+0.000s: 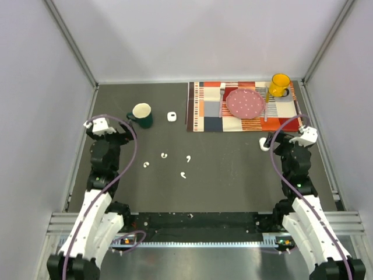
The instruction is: Insert the wireless bluetooth earbuds into the charging case
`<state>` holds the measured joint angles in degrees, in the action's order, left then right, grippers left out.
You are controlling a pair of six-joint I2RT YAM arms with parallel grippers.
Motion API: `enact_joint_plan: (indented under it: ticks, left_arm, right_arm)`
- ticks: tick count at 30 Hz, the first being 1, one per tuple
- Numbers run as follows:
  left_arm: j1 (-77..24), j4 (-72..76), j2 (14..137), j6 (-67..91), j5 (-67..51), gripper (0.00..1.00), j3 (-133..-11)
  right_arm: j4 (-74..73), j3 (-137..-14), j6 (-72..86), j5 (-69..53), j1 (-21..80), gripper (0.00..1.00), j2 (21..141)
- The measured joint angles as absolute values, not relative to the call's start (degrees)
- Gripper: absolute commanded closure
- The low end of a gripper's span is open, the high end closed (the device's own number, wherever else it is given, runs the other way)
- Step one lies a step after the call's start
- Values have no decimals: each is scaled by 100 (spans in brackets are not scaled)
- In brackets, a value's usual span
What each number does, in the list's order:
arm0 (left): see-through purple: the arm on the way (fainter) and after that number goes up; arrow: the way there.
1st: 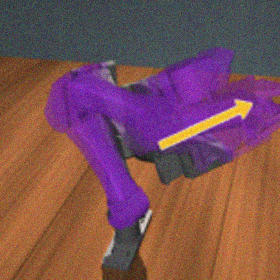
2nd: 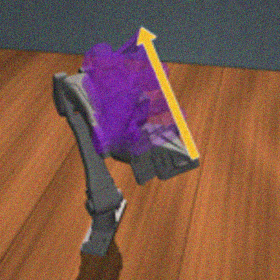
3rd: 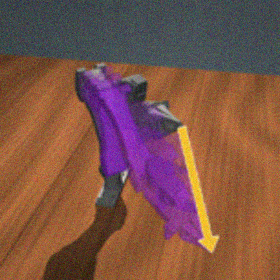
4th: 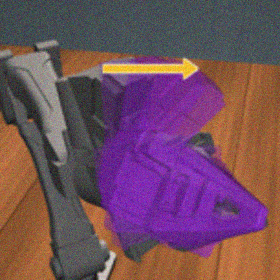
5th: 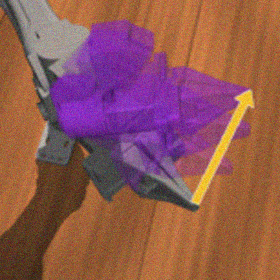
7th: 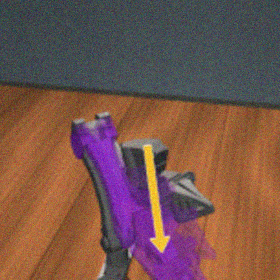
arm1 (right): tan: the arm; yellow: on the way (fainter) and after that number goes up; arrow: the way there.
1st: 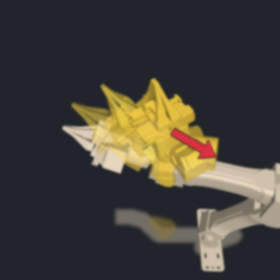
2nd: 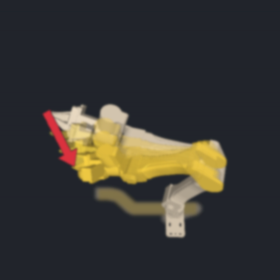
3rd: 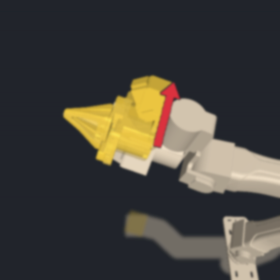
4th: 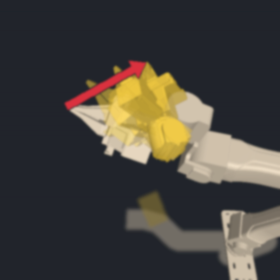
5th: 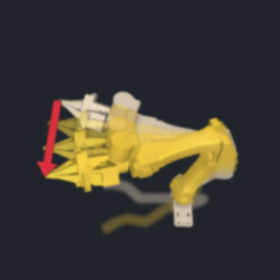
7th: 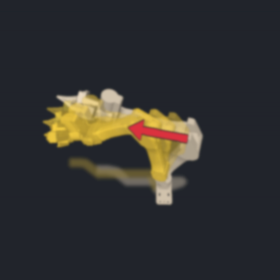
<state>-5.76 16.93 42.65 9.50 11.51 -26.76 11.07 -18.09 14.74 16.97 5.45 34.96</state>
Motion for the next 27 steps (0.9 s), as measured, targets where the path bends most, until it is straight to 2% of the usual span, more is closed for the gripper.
enact_joint_plan:
  ticks: [5,13,19,27]
  left_arm:
    - [-574,38,3203,1260,1120,1,-3208]
    - [-578,-1992,3225,1645,646,1,-3741]
    - [-578,-2661,3247,1341,388,1,-3763]
    - [-593,-2665,2991,1083,388,1,-3597]
  right_arm:
    - [209,-1809,1940,1205,545,1,3120]
    - [-952,-2171,2005,777,545,1,4099]
    - [-1116,-2265,1669,554,545,1,4283]
    - [-1061,-2403,913,604,642,3,4379]
